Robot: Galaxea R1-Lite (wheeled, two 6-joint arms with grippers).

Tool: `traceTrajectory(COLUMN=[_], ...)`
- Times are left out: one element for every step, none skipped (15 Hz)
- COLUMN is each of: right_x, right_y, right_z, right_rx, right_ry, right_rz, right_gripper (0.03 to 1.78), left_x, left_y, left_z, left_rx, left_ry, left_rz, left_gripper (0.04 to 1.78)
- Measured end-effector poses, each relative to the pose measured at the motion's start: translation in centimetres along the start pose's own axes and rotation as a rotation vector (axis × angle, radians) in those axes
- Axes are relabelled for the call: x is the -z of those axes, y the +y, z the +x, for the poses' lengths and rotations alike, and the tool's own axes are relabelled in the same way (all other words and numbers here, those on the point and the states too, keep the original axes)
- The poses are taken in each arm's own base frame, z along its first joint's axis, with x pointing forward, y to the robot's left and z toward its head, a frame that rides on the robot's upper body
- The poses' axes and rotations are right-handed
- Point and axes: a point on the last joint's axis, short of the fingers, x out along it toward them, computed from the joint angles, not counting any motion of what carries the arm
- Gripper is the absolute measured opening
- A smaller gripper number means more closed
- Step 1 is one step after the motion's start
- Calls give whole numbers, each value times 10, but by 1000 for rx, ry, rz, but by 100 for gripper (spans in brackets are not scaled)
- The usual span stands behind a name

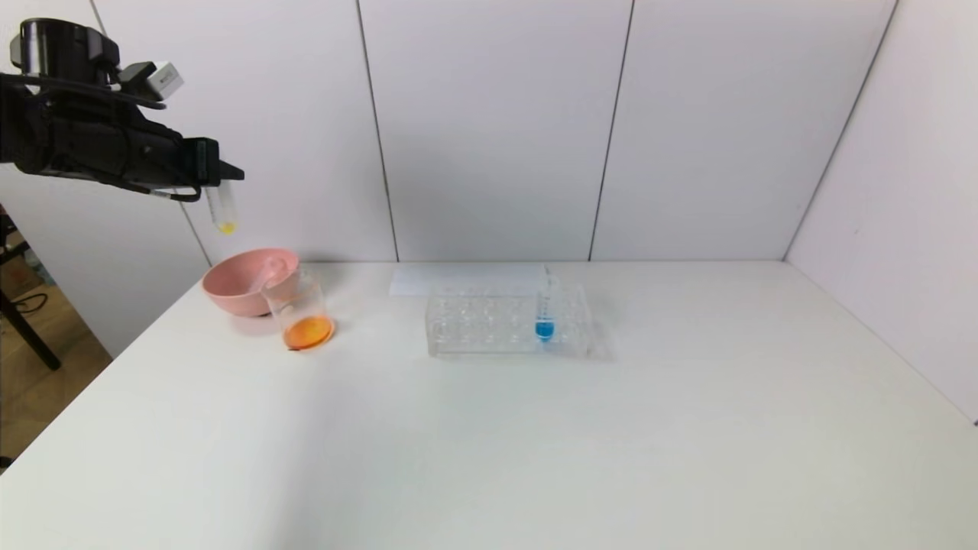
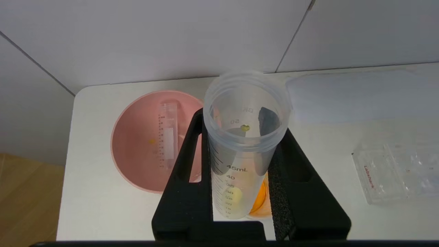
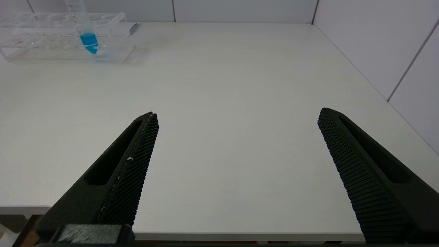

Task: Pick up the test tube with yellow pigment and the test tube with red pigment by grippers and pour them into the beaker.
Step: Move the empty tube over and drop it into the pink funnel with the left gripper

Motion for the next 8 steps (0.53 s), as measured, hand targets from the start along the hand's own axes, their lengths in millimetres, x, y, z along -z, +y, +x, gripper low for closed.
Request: traceTrajectory(right_x=[0, 0, 0, 0, 0, 0, 0, 0], right_y=[0, 0, 0, 0, 0, 0, 0, 0], right_z=[0, 0, 0, 0, 0, 0, 0, 0], right_rx=[-1, 0, 0, 0, -1, 0, -1, -1], right_ry=[0, 0, 0, 0, 0, 0, 0, 0], right_rz=[0, 0, 0, 0, 0, 0, 0, 0], right_gripper=[170, 170, 170, 170, 170, 170, 170, 170], left_x=[2, 4, 5, 6, 7, 9, 12, 17], left_y=[1, 2, 3, 5, 9, 13, 18, 23], left_z=[4, 8, 12, 17, 21, 25, 30, 35], left_rx=[0, 0, 1, 3, 1, -4, -11, -18], left_ry=[-24, -53, -79, -107, -137, -156, -170, -165], left_rz=[-18, -43, -66, -87, -96, -99, -104, -119], left_gripper=[47, 47, 47, 47, 47, 47, 47, 47])
